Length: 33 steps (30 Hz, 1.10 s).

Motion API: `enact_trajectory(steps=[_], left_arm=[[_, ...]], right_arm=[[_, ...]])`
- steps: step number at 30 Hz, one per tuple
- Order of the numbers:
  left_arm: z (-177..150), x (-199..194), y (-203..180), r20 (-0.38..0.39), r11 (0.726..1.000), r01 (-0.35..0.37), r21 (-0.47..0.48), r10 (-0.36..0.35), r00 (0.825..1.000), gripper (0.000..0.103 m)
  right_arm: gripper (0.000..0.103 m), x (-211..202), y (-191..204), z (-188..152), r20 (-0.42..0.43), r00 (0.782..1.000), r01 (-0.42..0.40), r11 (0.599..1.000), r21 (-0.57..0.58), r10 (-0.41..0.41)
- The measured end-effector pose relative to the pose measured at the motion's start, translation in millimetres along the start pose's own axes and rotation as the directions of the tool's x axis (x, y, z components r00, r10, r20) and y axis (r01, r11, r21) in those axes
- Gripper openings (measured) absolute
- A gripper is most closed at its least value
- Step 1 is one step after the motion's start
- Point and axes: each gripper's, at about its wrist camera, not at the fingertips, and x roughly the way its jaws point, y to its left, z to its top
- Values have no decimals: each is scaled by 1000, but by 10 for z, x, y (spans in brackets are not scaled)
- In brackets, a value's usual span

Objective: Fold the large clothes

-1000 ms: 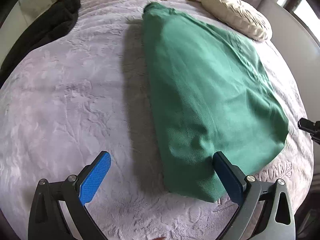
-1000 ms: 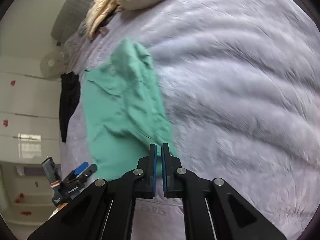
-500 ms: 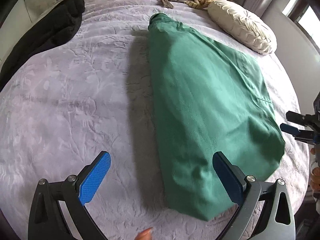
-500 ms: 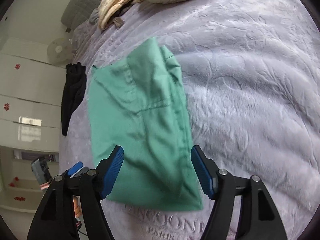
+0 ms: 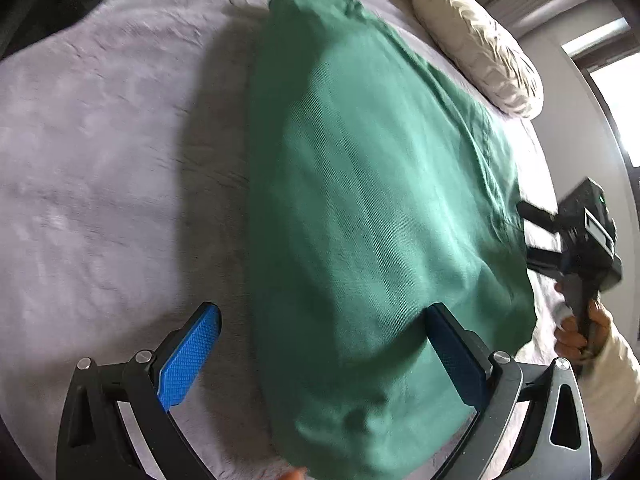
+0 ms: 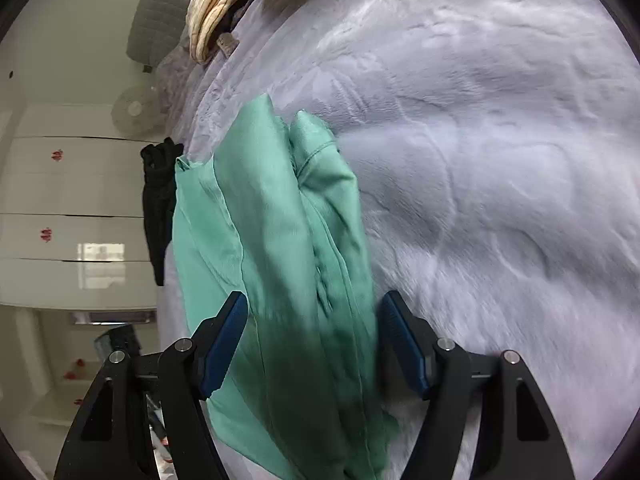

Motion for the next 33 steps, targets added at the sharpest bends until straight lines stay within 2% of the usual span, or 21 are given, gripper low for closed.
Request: enact_trajectory(steps=[3,5,8,11,12,13,14,15,16,17,18,21,23,24,29,33], left_arm=[[2,151,-67,-48,998,52,20,-51,998,102],[19,255,-117,-67,998,50,28,-48,997,102],[53,332,-147,-59,999,44,15,-43,997,102],[62,342,-165,-52,999,40,6,-40,998,102],[64,339,-167,-47,999,34,11,-34,998,99],[51,314,-193,-33,1000,20,22,-19,999,96],[31,282,-220,-16,999,5,36,-4,1000,89],[8,247,-252,-1,999,-2,48,2,1000,80],[-7,210,-248,11,998,0,56,0,1000,76],[-16,166,-243,21,998,7,63,-9,1000,68],[-13,107,-246,29,998,18,67,-20,999,63],[-16,-134,-307,63,995,45,93,-51,997,58],[-35,-287,-334,79,991,74,110,-83,993,58],[-61,-407,-351,84,988,94,119,-104,991,58],[-281,-796,-292,84,983,98,155,-112,990,58],[-552,-1119,-61,62,980,104,171,-116,991,58]], right_arm=[[75,129,10,86,-13,999,-30,1000,-8,30],[75,210,50,133,-14,999,-52,998,-24,52],[75,306,59,222,-9,997,-78,997,-23,78],[75,345,0,288,9,994,-110,993,34,109],[75,347,6,297,12,994,-113,993,46,113],[69,359,14,299,12,994,-105,993,50,105],[43,376,25,296,6,994,-107,993,48,107],[30,382,30,291,4,992,-130,990,54,130],[20,370,57,276,17,989,-146,987,59,146],[17,350,108,258,29,987,-156,986,50,155],[17,334,149,240,32,985,-171,984,46,169],[16,243,300,142,52,964,-263,963,51,261],[16,174,412,77,62,954,-296,954,46,293],[16,138,498,33,63,951,-305,951,38,303],[16,14,853,-285,62,949,-312,950,17,311],[16,78,1118,-717,50,949,-312,950,7,311]])
